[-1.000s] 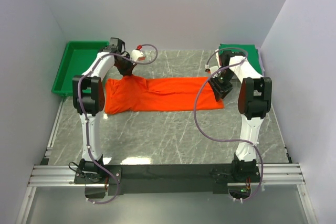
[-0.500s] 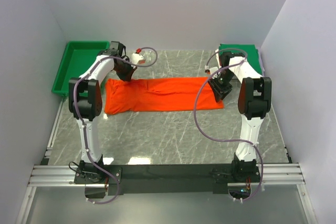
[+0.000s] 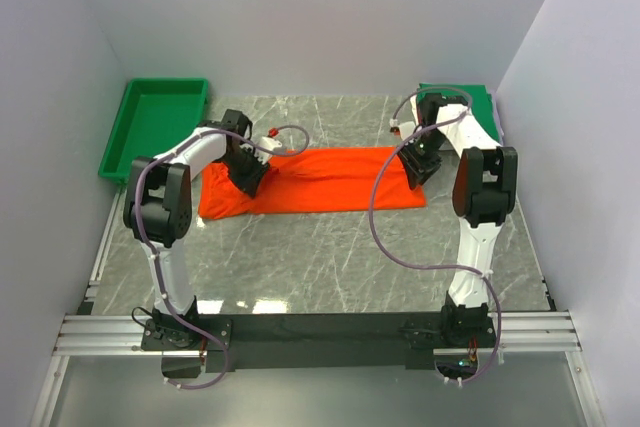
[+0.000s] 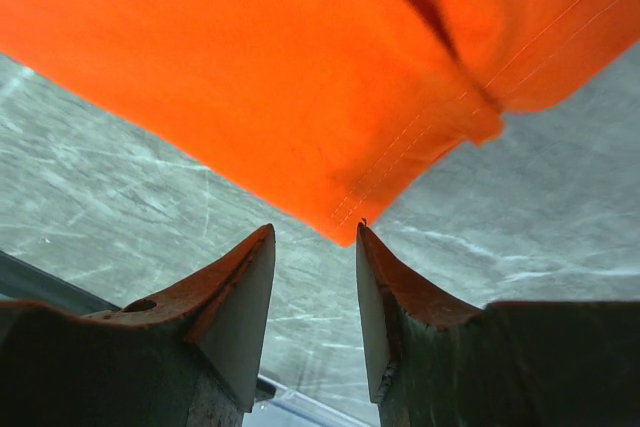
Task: Fold and stack the t-shirts
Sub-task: Fold the tshirt
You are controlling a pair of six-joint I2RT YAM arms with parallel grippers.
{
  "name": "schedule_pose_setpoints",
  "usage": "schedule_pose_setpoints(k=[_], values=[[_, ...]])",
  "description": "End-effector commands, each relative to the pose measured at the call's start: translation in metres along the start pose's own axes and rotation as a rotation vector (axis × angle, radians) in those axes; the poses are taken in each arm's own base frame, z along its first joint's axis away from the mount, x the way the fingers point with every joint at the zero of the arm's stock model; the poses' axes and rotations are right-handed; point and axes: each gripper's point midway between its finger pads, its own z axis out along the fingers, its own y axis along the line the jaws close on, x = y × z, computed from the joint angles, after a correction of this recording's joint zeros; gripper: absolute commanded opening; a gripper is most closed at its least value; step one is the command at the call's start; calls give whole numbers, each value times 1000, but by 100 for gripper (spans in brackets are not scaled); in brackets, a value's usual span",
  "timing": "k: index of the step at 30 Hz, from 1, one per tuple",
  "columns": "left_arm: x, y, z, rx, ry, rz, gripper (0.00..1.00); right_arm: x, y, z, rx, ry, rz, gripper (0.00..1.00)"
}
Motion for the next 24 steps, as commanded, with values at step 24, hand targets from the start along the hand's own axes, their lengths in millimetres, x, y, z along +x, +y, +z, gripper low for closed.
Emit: schedule_pose_setpoints(k=[24], values=[[-84,16,3,55,-279,-145,23,-75,11,3,-32,-142,0,38]])
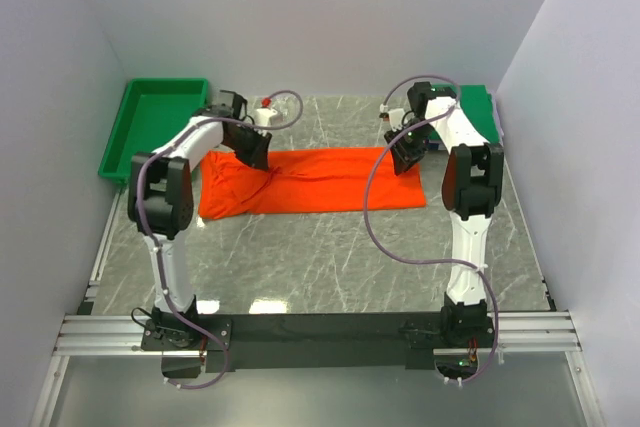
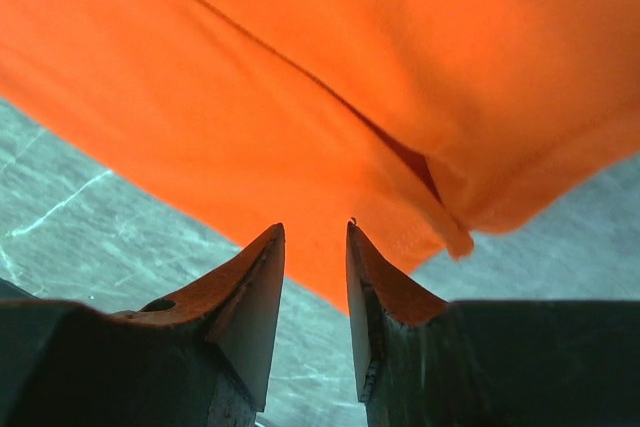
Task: Fold and stack the t-shirts
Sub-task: Fold the tshirt
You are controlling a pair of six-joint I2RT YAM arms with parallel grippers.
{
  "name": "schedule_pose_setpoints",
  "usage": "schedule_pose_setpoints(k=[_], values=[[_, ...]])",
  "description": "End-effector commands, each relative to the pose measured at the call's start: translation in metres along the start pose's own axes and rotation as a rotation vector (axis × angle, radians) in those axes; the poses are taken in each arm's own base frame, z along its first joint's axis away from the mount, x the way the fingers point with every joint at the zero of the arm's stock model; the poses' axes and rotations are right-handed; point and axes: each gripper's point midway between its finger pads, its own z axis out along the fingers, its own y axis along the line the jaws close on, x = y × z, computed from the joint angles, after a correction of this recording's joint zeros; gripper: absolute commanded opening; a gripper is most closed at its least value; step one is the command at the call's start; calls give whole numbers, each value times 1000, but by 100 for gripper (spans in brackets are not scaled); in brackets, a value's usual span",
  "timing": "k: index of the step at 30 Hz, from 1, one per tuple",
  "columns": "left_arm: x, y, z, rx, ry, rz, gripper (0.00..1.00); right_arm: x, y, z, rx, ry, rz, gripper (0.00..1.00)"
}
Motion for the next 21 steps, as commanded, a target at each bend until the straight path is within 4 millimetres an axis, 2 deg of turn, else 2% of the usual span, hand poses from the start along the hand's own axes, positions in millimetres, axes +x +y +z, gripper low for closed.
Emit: schedule_pose_setpoints(k=[1,3,5,8,9,11,12,14,15,17,18,19,21], values=[[-8,-8,26,12,-5,-11,23,-13,0,9,12,-17,5,38],[3,-6,39,3,38,-21,24,-11,-2,15,6,-5,17,38],[9,-3,44,-11,53,-25,26,-11,-2,21,3,-1,26,38],[6,-1,41,-25,50,-27,36,-10,-1,29,1,19,30,38],[-1,-3,34,-29,32,-27,41,-7,-1,32,5,33,29,38],[-5,-2,19,-32,6,-60,43,-1,-3,39,20,60,28,38],[-15,-4,4,-45,-29,-59,44,2,-4,41,25,71,32,38],[-13,-5,-13,-41,-50,-103,44,15,-2,47,20,118,43,38],[-19,-8,-28,-50,-81,-104,44,19,-2,46,16,131,51,38],[-9,-7,-38,-56,-92,-156,44,34,9,44,-17,178,63,37],[-13,-10,-50,-71,-118,-156,44,49,16,48,-49,216,76,37],[-1,-8,-50,-94,-104,-203,43,52,22,40,-52,206,71,37],[4,-13,-60,-103,-108,-224,39,64,31,36,-64,215,60,36]])
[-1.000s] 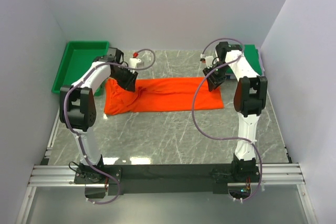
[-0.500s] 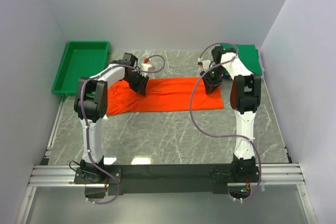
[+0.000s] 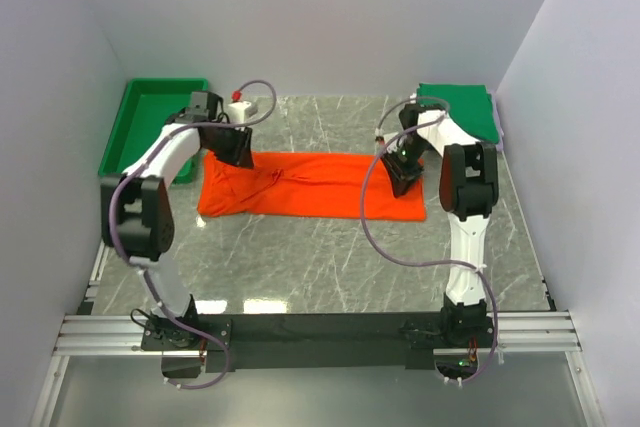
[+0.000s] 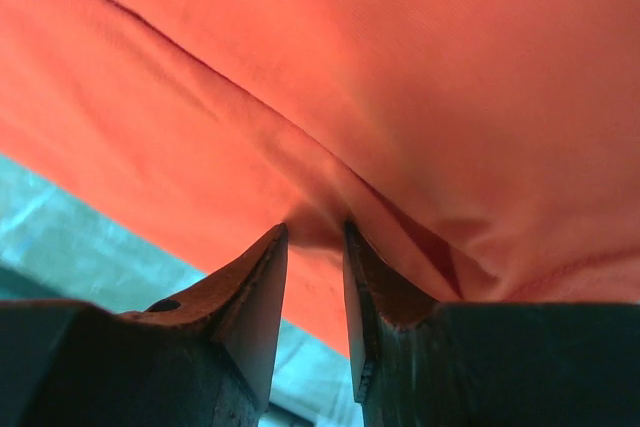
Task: Fold and stack the t-shirts
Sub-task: Fold the tshirt
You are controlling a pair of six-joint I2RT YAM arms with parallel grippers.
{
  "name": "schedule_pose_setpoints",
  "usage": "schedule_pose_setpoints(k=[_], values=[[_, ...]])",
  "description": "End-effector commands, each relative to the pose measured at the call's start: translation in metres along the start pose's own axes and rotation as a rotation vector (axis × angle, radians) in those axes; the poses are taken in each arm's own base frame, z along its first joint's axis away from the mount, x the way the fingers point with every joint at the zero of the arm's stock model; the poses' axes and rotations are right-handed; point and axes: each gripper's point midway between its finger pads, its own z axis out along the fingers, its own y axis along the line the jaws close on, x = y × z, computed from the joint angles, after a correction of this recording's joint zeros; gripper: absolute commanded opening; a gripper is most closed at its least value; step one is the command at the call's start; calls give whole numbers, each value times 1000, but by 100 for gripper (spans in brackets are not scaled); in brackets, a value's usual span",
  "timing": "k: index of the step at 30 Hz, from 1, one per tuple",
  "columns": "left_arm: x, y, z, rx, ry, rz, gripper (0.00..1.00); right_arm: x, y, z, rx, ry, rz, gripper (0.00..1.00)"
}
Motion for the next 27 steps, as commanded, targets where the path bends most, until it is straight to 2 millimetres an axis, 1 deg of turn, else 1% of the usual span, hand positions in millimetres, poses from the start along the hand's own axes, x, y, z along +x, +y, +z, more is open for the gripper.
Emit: schedule_pose_setpoints(k=[1,2,3,4,6,7,9,10,11,12,13,14,15,16,17,18,19,20,21,22,23,24,25,26,27], values=[[7,-11,-19,-12,-32,-64,36,42,28,-4,-34,76,-15,36],[11,-10,-21,-36,-32,-81,34,49,33,-5,-38,81,-31,36],[14,-11,-26,-52,-43,-93,32,69,42,0,-62,123,-32,36],[30,-13,-23,-54,-12,-124,31,76,59,-7,-83,116,-64,36],[41,-9,-26,-103,-3,-154,27,92,75,-11,-115,128,-107,37],[49,-7,-23,-119,5,-184,24,102,85,-18,-131,106,-115,37],[52,0,-23,-171,-5,-212,24,104,88,-27,-128,68,-121,39],[50,6,-21,-192,-18,-206,24,101,86,-37,-117,32,-120,40],[50,10,-17,-214,-16,-242,24,97,83,-43,-102,5,-107,40],[48,14,-15,-228,-14,-252,24,89,79,-50,-84,-27,-105,40],[40,19,-15,-245,-29,-254,24,82,74,-53,-59,-53,-108,40],[43,26,-5,-254,-5,-266,24,79,63,-54,-3,-52,-101,40],[42,32,-1,-273,4,-275,23,72,56,-56,33,-68,-107,39],[34,36,1,-281,1,-279,22,64,46,-51,66,-72,-102,39],[42,43,13,-289,40,-300,22,61,37,-49,99,-63,-95,39],[42,47,18,-295,54,-305,21,52,31,-51,122,-73,-97,38],[36,52,20,-308,48,-301,20,49,24,-40,127,-50,-89,38],[34,60,28,-318,55,-302,20,43,16,-39,154,-44,-91,38],[42,61,35,-316,80,-308,20,41,11,-35,164,-33,-88,38],[33,65,38,-313,72,-301,20,40,4,-24,167,-4,-82,37],[42,70,50,-312,109,-313,19,37,0,-21,180,2,-84,37],[42,72,56,-308,120,-307,18,35,-4,-19,191,3,-78,37],[28,78,58,-313,103,-296,18,37,-5,-12,176,26,-75,36],[34,85,71,-316,131,-302,18,39,-4,-9,165,38,-78,36],[15,91,71,-319,106,-282,17,43,-1,-4,149,54,-80,36]])
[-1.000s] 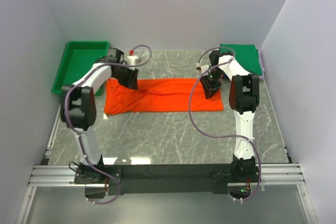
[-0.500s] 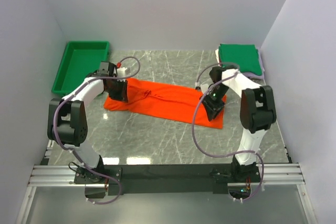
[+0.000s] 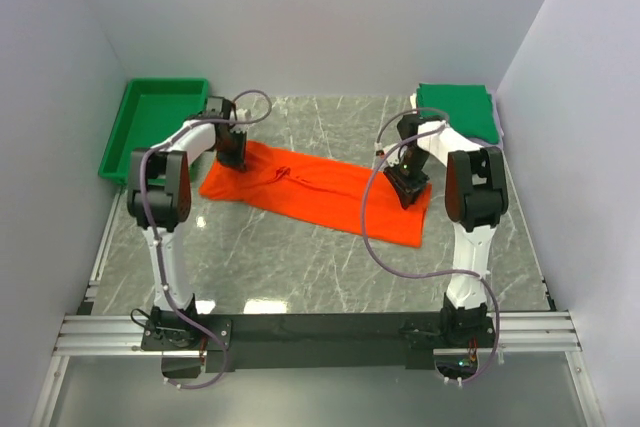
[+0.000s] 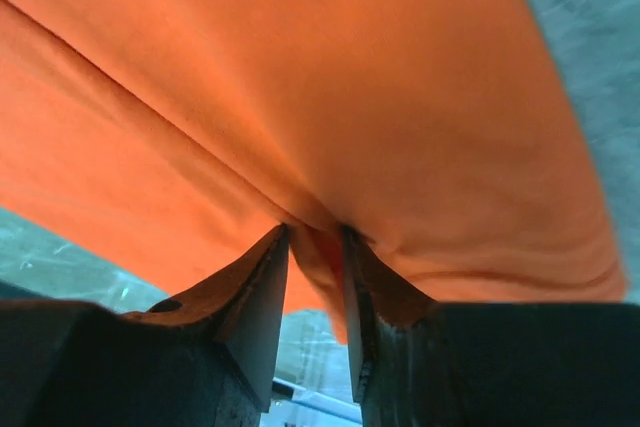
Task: Fold and stack the t-shirts
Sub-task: Fold the tshirt
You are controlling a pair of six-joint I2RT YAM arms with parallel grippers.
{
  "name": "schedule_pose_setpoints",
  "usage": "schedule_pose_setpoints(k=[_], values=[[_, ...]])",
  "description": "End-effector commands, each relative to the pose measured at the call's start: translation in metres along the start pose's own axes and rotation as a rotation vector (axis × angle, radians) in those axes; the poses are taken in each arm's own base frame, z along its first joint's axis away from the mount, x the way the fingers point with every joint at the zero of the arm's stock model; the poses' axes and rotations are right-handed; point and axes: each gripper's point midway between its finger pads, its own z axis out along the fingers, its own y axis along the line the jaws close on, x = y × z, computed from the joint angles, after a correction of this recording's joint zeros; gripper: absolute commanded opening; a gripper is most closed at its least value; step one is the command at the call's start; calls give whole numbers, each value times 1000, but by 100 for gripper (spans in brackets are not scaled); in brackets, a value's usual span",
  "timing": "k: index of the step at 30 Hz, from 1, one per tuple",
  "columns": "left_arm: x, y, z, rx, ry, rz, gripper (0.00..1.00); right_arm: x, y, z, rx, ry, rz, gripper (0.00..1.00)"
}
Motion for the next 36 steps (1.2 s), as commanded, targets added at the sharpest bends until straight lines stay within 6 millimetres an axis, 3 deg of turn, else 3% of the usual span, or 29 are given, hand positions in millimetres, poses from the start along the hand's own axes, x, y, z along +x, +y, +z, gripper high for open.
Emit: schedule_pose_setpoints(k=[1,2,3,4,5,6,7,8,10,11,12,13,14,15,16,19,23,26,29,33,36], values=[[-31,7,23,-26,-19,27,16,1,1,2,0,25,-11,35],[-28,7,42,-6,13,28,15,5,5,4,-21,37,-33,35],[-36,6,47,6,9,38,15,11,13,7,-51,55,-43,34],[-70,1,43,18,-56,96,15,15,22,6,-80,63,-59,33],[-69,3,64,28,-36,105,17,21,30,8,-107,80,-74,33],[-108,-3,54,42,-125,154,18,25,38,9,-130,85,-84,33],[-106,-6,70,61,-102,166,20,27,51,7,-153,95,-111,33],[-119,-11,68,71,-132,187,22,33,67,10,-209,106,-124,33],[-152,-20,54,84,-239,213,27,39,93,8,-266,120,-177,33],[-168,-29,31,103,-303,230,29,46,118,13,-311,145,-219,33],[-158,-29,33,105,-300,219,32,49,132,12,-339,144,-248,33],[-163,-32,22,104,-341,214,33,52,144,7,-364,137,-274,33],[-190,-40,-20,99,-470,227,36,58,155,6,-394,149,-287,33],[-178,-41,-21,108,-455,207,39,59,167,-1,-449,123,-286,33],[-186,-48,-51,108,-508,217,39,63,171,-6,-470,132,-281,33],[-172,-56,-72,128,-494,162,39,60,160,-22,-434,80,-283,33],[-139,-60,-69,141,-399,89,33,26,131,-44,-337,-37,-279,33],[-103,-67,-49,164,-315,48,30,-1,112,-34,-256,-66,-254,33],[-90,-77,-41,172,-285,27,30,-23,101,-18,-228,-71,-219,31],[-75,-83,-30,181,-245,-7,31,-30,93,7,-222,-35,-202,28],[-71,-82,-25,175,-222,-34,31,-19,96,21,-226,2,-196,26]])
